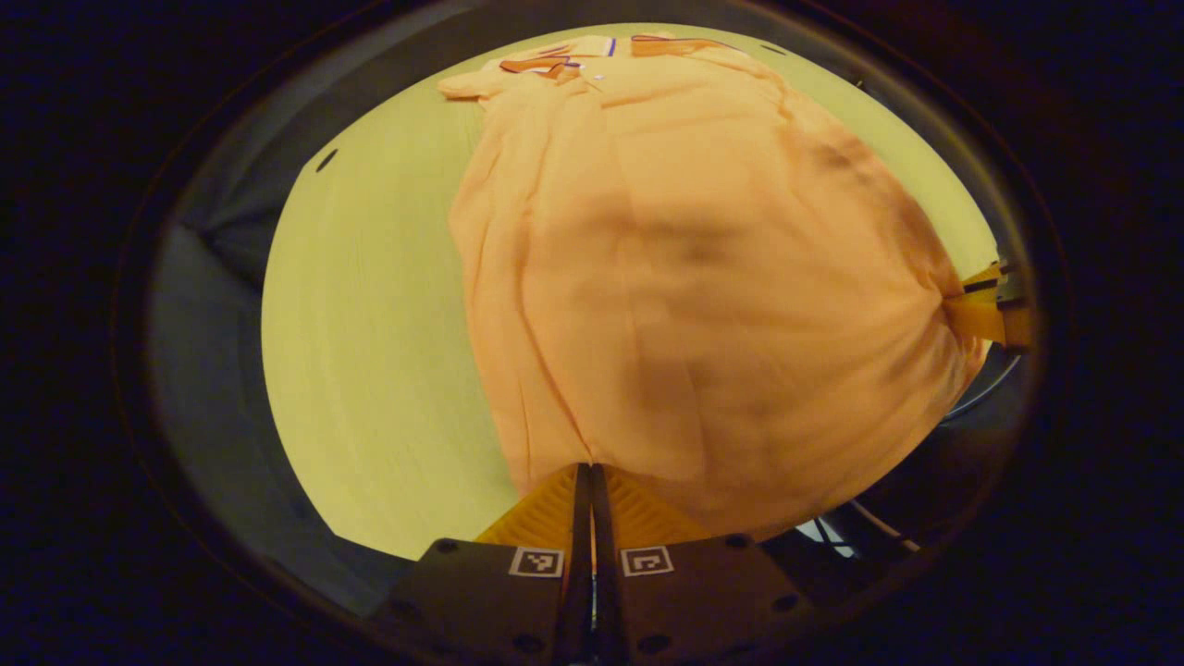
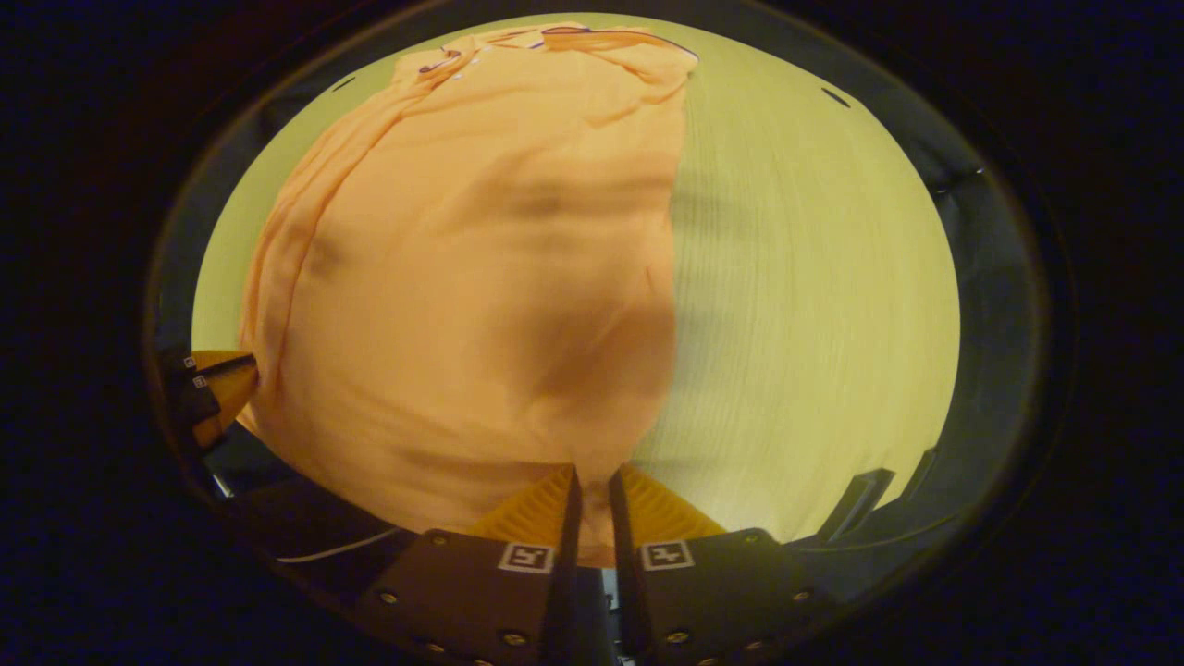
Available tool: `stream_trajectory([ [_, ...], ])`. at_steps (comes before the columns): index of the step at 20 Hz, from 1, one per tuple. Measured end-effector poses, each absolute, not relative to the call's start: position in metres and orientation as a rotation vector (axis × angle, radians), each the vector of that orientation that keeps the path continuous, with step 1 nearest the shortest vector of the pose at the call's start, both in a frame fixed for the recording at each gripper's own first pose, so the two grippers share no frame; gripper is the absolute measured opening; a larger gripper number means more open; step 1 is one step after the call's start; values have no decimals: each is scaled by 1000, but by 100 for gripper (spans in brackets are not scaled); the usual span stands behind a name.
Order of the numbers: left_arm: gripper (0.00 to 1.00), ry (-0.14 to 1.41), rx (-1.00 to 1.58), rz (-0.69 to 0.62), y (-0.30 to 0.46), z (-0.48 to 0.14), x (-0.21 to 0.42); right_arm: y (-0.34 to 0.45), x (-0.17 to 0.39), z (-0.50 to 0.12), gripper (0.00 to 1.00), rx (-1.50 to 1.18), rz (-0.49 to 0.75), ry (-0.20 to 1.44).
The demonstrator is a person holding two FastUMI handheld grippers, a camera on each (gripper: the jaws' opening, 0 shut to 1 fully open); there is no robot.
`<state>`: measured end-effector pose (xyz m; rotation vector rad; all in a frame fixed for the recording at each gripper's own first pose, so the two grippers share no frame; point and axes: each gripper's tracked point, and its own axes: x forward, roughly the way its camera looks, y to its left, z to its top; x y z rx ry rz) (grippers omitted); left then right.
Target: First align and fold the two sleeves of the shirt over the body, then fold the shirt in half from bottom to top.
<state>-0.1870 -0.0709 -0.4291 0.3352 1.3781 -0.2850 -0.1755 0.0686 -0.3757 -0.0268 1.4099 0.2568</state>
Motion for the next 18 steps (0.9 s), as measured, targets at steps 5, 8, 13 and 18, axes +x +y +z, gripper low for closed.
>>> stream_trajectory([
  [5, 5, 1369, 331, -277, -69, -422, -195, 67, -178, -374, 0, -29, 271, 1421],
  [8, 5, 1374, 271, -267, -65, -421, -189, 73, -177, -367, 0, 84, 272, 1443],
  [13, 5, 1348, 205, -245, -58, -401, -161, 73, -150, -335, 0, 147, 267, 1363],
  [18, 5, 1284, 152, -222, -51, -368, -106, 79, -112, -306, 0, 181, 281, 1287],
])
